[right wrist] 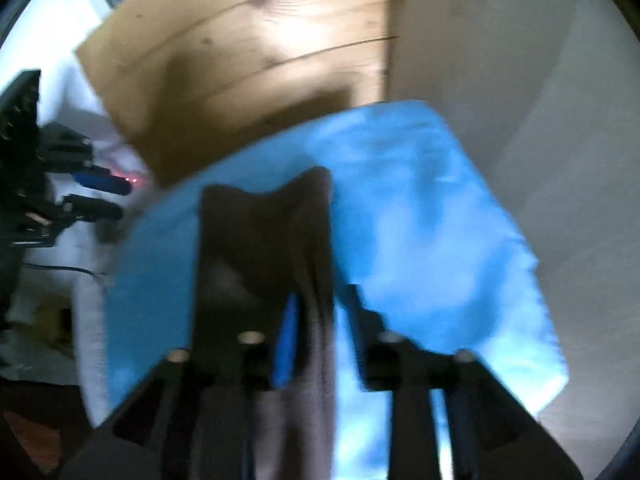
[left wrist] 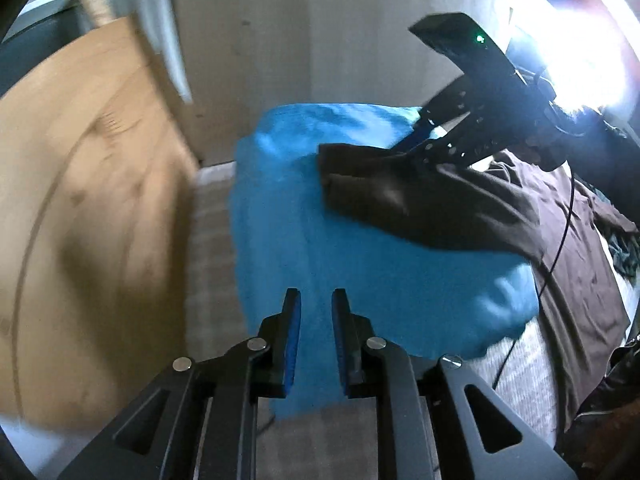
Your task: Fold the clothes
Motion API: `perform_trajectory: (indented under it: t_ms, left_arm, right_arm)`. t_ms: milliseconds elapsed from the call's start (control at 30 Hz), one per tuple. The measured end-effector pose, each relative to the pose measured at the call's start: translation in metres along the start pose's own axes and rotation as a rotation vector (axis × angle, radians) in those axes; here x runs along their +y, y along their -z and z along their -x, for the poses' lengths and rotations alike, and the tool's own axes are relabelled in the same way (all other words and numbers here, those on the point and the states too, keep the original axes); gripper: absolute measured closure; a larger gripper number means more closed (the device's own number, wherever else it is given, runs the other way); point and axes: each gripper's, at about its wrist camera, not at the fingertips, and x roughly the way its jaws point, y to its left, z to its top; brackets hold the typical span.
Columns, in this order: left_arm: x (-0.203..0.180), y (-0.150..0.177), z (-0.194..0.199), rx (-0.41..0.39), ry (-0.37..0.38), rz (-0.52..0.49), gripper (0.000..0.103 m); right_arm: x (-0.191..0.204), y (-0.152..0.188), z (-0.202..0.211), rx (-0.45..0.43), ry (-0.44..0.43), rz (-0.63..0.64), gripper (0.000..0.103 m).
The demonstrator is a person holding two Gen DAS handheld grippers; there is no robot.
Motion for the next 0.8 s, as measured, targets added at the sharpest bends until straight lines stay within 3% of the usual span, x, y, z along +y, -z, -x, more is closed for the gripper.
perform_trajectory:
  t_ms: [200, 300, 333, 367, 467, 533, 800]
  left_arm:
    - [-0.003, -0.033, -0.035, -0.003, 0.054, -0.041, 0.088]
    - [-0.008, -0.04, -0.047, 0.005, 0.045, -0.102, 0.088]
    - [-0.008, -0.041, -0.051, 0.009, 0.044, -0.121, 0.088]
    - [-0.008, -0.041, -0.053, 0.012, 0.04, -0.136, 0.088]
    - [-0.009, -0.042, -0.054, 0.003, 0.048, -0.177, 0.084]
    - [-0.011, -0.045, -0.052, -0.013, 0.051, -0.198, 0.07]
    - [-0.024, -0.07, -0.078, -0.003, 0.077, -0.299, 0.07]
  right_arm:
    - [0.013, -0.001, 0.019, -0.071, 0.08, 0.102, 0.07]
    - [0.015, -0.002, 0.014, -0.056, 0.039, 0.13, 0.07]
    - [0.014, -0.001, 0.011, -0.051, 0.044, 0.139, 0.077]
    - [0.013, 0.0, 0.007, -0.044, 0.049, 0.144, 0.095]
    - [-0.008, 0.004, 0.006, -0.042, -0.018, 0.063, 0.096]
    - [-0.018, 0.007, 0.008, -0.053, -0.025, 0.034, 0.096]
    - [-0.031, 0.012, 0.005, -0.06, -0.09, -0.014, 0.096]
